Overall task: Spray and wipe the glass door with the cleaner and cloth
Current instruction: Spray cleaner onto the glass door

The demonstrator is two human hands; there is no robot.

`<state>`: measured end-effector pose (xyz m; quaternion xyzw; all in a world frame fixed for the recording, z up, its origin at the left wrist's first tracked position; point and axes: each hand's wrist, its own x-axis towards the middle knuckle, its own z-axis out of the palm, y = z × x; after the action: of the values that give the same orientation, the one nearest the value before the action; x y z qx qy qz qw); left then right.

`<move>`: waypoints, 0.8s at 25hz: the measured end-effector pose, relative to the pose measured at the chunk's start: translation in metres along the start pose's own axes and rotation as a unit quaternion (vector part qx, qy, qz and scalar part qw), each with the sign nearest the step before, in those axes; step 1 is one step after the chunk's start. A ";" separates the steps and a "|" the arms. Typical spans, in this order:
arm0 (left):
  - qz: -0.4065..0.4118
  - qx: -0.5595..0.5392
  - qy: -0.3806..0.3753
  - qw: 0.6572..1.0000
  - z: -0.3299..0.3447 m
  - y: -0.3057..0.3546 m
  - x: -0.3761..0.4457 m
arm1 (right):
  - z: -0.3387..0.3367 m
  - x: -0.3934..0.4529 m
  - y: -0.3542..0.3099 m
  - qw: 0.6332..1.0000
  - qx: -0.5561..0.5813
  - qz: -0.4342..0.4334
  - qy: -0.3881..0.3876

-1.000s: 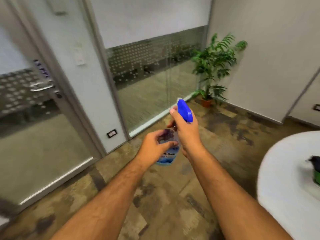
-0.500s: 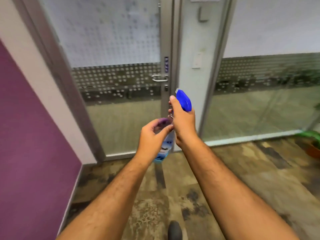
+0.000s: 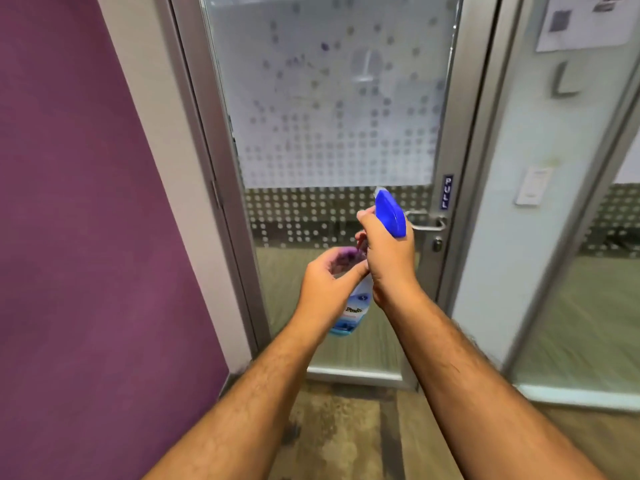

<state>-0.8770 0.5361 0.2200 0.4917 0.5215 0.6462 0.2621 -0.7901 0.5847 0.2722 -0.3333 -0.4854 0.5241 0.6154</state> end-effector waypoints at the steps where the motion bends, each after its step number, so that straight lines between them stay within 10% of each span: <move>1: 0.002 0.000 0.002 1.000 -0.001 -0.004 0.026 | 0.011 0.024 0.004 1.000 -0.011 -0.012 0.005; 10: 0.010 -0.017 0.049 0.999 -0.026 -0.031 0.207 | 0.121 0.192 0.038 0.992 -0.086 -0.090 0.019; 20: 0.023 -0.024 -0.072 0.997 -0.126 -0.045 0.379 | 0.259 0.305 0.061 0.977 -0.120 -0.151 0.087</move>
<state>-1.1431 0.8209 0.3193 0.5428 0.4739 0.6272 0.2958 -1.0609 0.8689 0.3708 -0.3718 -0.5343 0.3320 0.6827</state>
